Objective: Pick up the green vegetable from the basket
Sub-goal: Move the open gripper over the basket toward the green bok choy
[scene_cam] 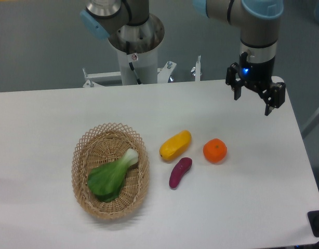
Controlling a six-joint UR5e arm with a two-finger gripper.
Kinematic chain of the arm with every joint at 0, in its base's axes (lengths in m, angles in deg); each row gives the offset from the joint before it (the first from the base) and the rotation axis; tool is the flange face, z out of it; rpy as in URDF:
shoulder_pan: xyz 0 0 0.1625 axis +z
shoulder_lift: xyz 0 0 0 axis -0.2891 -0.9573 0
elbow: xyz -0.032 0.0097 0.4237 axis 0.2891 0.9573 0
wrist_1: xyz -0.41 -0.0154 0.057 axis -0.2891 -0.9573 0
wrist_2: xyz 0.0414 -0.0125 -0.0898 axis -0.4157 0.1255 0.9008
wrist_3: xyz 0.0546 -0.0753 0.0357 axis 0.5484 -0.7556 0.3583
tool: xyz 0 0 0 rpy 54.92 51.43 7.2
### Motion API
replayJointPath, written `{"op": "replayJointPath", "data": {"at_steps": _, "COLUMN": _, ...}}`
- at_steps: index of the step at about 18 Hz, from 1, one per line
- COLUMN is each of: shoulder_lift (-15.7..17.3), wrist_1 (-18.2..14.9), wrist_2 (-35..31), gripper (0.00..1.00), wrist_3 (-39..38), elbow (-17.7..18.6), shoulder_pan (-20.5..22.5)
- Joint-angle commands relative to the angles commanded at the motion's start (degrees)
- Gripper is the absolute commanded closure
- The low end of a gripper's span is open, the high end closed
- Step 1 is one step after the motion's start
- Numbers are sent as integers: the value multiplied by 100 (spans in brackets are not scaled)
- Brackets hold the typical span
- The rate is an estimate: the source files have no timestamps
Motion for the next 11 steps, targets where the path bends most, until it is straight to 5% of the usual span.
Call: {"op": "replayJointPath", "data": {"at_steps": 11, "shoulder_lift": 210, "wrist_1": 26, "wrist_2": 623, "gripper": 0, "wrist_3": -61, "elbow": 298, "shoulder_pan": -52}}
